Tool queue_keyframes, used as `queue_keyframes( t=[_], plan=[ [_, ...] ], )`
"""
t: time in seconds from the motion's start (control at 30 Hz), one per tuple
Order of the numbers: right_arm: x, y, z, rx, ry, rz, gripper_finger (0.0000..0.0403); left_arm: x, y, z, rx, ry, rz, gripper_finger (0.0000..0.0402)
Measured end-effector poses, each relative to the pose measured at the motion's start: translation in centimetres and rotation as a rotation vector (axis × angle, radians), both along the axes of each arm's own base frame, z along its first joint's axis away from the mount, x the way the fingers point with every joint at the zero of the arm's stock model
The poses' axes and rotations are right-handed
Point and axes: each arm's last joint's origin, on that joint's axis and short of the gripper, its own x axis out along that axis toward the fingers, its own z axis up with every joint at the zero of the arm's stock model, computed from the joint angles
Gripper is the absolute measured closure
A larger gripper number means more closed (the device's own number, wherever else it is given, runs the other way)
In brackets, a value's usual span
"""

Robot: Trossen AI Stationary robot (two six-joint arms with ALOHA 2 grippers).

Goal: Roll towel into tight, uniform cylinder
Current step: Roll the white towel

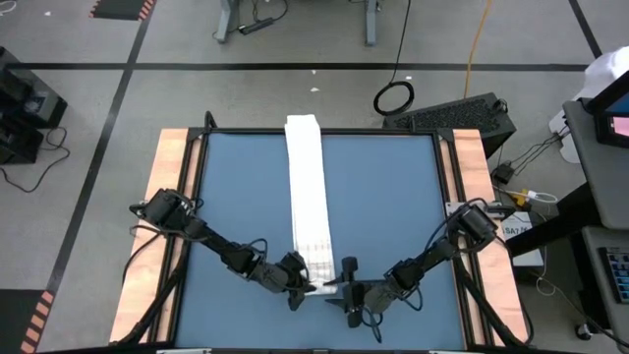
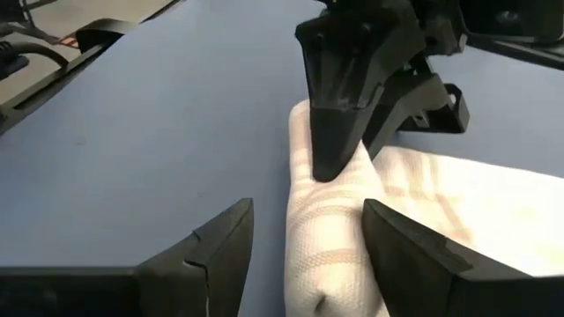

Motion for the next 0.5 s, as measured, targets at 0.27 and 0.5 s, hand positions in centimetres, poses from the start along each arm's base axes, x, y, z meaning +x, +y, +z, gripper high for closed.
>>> queue_keyframes(
  t=[0.27, 0.5],
  plan=[
    [0.5, -0.6, -1.6, 0.069, -0.001, -0.049, 0.02, -0.4, -0.6, 0.0, 0.027, -0.012, 0.015, 0.0363],
    [0.5, -0.6, -1.8, 0.113, 0.005, -0.065, 0.02, -0.7, -1.2, -0.1, 0.065, -0.031, 0.024, 0.0356]
  ],
)
